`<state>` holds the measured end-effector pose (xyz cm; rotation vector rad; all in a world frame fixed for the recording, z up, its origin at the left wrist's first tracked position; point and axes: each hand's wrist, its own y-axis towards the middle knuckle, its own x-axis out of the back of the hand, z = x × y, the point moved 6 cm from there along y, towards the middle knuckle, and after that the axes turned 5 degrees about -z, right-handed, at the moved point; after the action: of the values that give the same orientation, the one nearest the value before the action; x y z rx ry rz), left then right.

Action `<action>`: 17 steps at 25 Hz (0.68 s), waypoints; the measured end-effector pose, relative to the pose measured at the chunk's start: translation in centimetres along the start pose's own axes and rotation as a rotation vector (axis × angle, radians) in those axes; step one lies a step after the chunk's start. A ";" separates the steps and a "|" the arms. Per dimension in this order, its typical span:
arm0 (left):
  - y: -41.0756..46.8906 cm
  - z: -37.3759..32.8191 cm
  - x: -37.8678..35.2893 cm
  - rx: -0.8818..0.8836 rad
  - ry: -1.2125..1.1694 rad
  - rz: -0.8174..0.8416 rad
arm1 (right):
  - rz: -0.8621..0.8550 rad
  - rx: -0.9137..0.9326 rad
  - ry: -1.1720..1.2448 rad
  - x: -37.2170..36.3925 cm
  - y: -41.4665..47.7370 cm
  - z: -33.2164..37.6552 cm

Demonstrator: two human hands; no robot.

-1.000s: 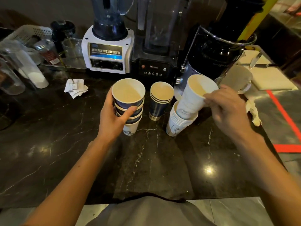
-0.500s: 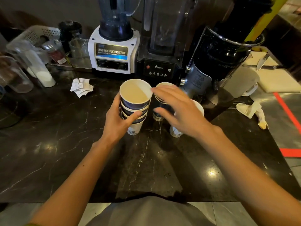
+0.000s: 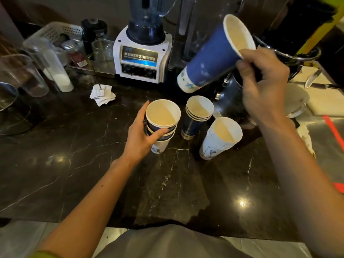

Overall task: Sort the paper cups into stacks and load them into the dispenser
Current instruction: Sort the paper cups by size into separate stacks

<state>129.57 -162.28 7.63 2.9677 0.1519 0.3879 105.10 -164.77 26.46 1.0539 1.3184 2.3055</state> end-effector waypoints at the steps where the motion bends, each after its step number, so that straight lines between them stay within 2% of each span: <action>1: 0.0 0.1 0.1 -0.005 -0.001 -0.002 | 0.020 0.003 -0.035 -0.1 -0.5 -0.8; 5: 0.0 0.2 -0.1 -0.004 -0.008 0.002 | 0.300 -0.003 -0.126 -3.4 -5.0 -3.8; 9: 0.0 0.5 -0.2 0.012 0.000 0.026 | 0.730 -0.131 -0.223 -7.8 -9.3 -4.7; 11: 0.0 0.5 -0.2 0.011 -0.013 0.027 | 0.702 -0.096 -0.127 -8.1 -9.2 -2.3; 14: 0.0 0.5 -0.1 -0.017 -0.042 0.016 | 0.703 0.092 0.091 -9.1 -9.1 2.6; 17: -0.3 0.1 -0.2 -0.046 -0.027 0.034 | 0.763 0.158 0.092 -11.0 -10.1 3.6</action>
<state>129.38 -162.02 7.48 2.9320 0.0877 0.3502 114.24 -163.23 14.22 1.7646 1.2956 2.8249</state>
